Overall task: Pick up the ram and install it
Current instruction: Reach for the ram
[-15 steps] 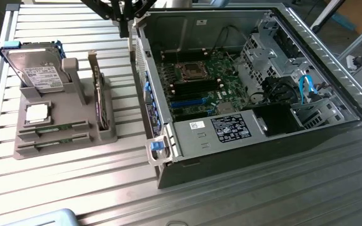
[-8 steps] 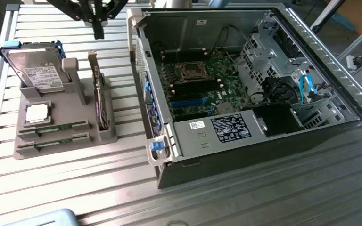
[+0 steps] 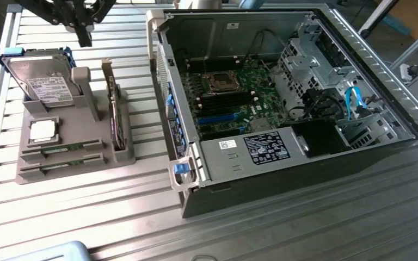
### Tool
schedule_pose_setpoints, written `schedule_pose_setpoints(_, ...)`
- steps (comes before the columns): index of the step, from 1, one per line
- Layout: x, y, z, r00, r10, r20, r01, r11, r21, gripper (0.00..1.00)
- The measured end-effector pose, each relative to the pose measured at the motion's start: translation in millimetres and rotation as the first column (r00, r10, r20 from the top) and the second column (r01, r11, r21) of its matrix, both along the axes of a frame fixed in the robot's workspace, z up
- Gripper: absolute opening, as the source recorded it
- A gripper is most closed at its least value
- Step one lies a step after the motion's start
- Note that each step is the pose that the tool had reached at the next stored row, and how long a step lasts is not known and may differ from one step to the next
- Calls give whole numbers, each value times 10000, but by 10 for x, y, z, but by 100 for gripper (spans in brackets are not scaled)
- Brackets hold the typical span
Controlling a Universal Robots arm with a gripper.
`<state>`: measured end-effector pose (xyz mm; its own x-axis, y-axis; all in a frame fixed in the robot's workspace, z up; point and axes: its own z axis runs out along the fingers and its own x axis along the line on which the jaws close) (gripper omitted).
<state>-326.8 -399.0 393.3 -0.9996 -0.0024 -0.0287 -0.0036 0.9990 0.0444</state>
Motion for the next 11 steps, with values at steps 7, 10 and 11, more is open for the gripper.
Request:
schedule_pose_setpoints(7, -353, 0, 0, 10000, 0, 0, 0, 10000, 1, 11)
schedule_pose_setpoints(10, -567, 1, 0, 10000, 0, 0, 0, 10000, 1, 11)
schedule_pose_setpoints(11, -603, 1, -1, 10000, -1, 1, 1, 10000, 3, 11)
